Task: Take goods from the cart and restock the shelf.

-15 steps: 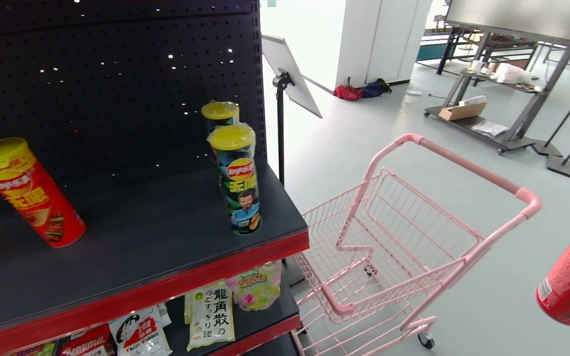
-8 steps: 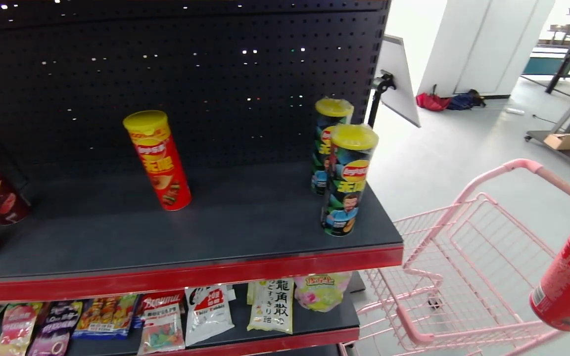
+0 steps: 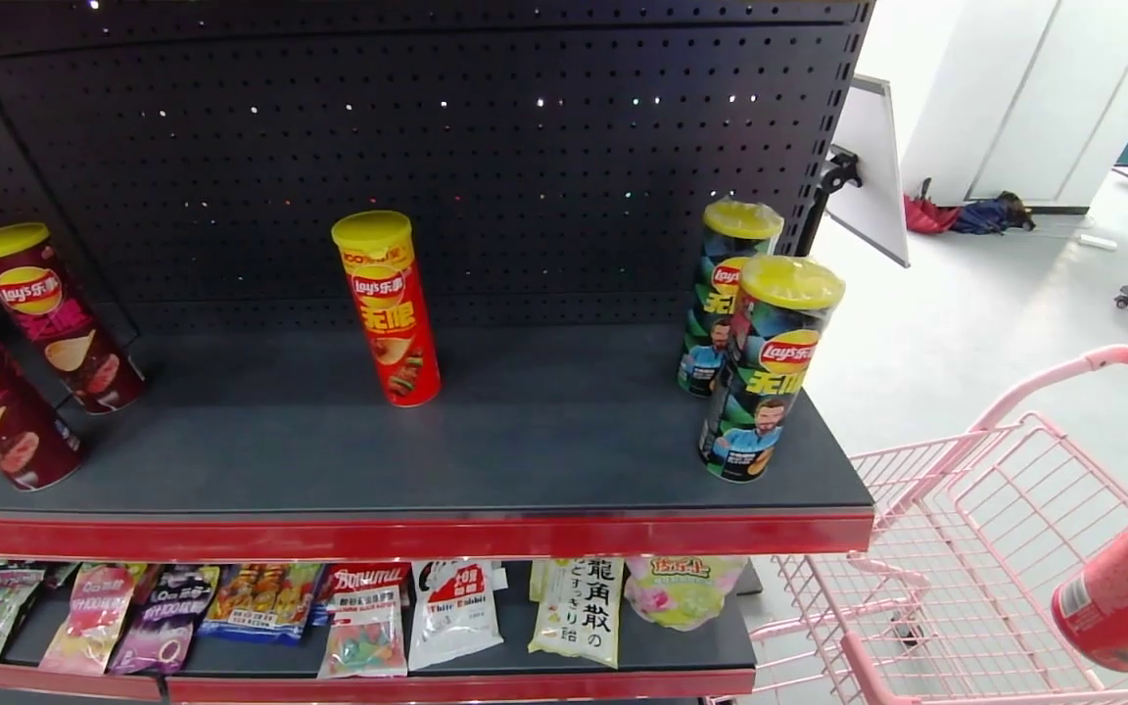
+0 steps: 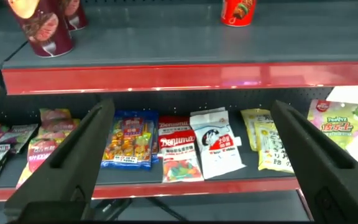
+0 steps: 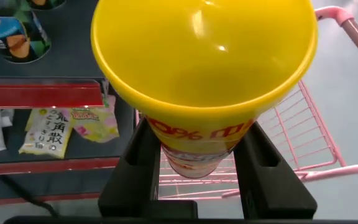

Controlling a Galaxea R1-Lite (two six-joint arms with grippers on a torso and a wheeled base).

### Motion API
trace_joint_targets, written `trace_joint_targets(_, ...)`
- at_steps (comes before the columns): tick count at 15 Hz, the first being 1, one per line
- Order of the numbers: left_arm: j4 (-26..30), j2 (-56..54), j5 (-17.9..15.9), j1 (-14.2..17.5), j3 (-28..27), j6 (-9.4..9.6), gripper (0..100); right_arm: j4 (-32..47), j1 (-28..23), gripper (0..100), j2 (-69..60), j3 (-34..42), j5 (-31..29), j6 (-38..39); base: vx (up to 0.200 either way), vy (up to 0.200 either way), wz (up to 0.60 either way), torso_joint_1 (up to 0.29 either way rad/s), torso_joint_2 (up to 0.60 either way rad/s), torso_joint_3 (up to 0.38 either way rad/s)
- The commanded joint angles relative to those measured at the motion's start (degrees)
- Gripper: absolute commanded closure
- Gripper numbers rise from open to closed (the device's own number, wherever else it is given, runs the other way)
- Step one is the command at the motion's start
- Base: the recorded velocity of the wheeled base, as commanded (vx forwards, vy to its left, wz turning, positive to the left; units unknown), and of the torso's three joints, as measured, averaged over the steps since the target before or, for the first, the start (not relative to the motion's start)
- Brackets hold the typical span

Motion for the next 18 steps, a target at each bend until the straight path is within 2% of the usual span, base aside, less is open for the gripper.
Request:
trace_joint_targets(1,-0.01,0.05,-0.04,0.04,0.01,0.13,0,0.01,0.04,100,-7.69,2.46,3.79,0.10,0.000,0.000,0.00,0.000,0.00,0.000)
trace_joint_targets(3,-0.01,0.05,-0.04,0.04,0.01,0.30,0,0.27,0.13,100,-11.91,4.31,8.01,-0.08,0.000,0.200,0.00,0.005,0.00,0.002)
trace_joint_targets(12,-0.01,0.05,0.05,0.04,0.01,0.04,0,0.36,0.13,100,-16.22,7.03,10.03,0.18,0.000,0.200,0.00,0.003,0.00,0.001)
trace_joint_targets(18,-0.01,0.05,0.05,0.04,0.01,-0.05,0,0.36,0.13,100,-20.26,10.73,13.64,-0.08,0.000,0.200,0.00,0.002,0.00,0.002)
